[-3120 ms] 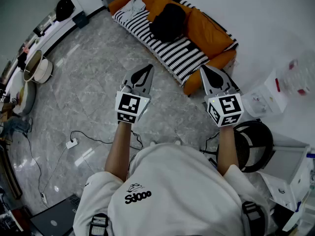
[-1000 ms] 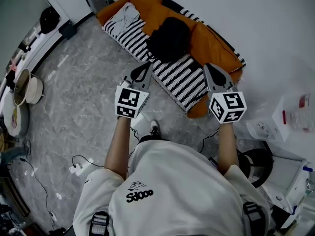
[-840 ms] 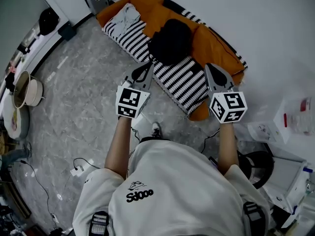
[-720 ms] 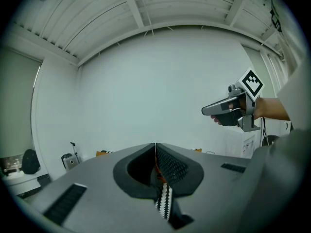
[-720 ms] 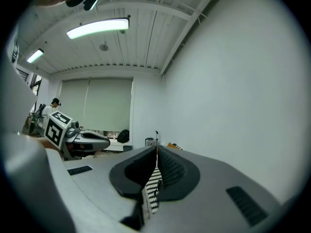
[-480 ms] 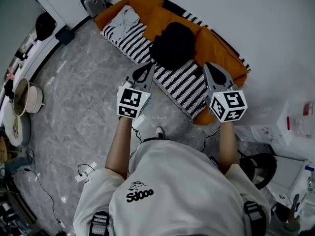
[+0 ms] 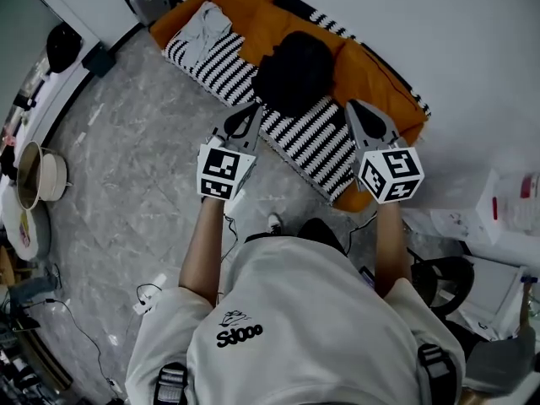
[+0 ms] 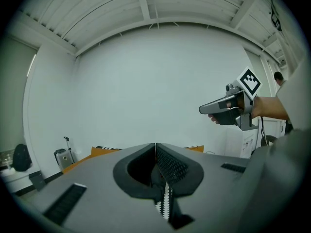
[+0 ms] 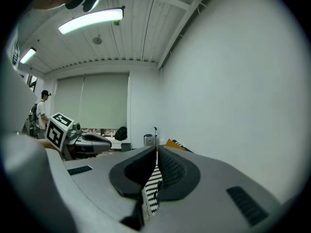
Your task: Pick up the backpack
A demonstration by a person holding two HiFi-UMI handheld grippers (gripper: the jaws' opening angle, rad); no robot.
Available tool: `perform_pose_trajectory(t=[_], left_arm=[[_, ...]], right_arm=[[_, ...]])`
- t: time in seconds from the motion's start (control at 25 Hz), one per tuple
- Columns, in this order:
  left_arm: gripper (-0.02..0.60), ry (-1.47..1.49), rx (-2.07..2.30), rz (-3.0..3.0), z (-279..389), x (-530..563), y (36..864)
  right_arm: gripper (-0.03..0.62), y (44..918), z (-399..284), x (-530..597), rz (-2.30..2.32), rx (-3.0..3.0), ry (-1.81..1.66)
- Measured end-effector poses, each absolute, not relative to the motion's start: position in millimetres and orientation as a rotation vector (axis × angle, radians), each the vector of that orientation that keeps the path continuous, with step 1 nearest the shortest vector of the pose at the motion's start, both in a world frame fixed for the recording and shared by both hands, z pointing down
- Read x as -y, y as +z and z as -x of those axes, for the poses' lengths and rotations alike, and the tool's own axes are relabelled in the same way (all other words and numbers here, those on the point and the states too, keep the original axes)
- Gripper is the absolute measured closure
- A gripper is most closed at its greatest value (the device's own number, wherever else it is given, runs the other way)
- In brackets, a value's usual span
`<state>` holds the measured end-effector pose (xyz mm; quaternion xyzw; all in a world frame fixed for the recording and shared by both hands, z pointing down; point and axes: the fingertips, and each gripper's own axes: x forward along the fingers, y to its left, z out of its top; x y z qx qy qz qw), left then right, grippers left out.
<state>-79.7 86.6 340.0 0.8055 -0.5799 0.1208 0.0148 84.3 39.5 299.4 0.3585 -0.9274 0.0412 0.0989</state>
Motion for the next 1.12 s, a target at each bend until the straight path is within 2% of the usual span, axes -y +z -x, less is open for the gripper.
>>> perform_pose_trajectory(t=[0.48, 1.12], left_arm=[[0.558, 0.423, 1.781, -2.437, 105, -25, 374], [0.557, 0.479, 1.617, -2.322, 136, 176, 461]], right_arm=[[0.559, 334, -56, 42, -1.007, 2.746, 0.22], [0.557, 423, -23, 248, -0.951, 2.626, 0.388]])
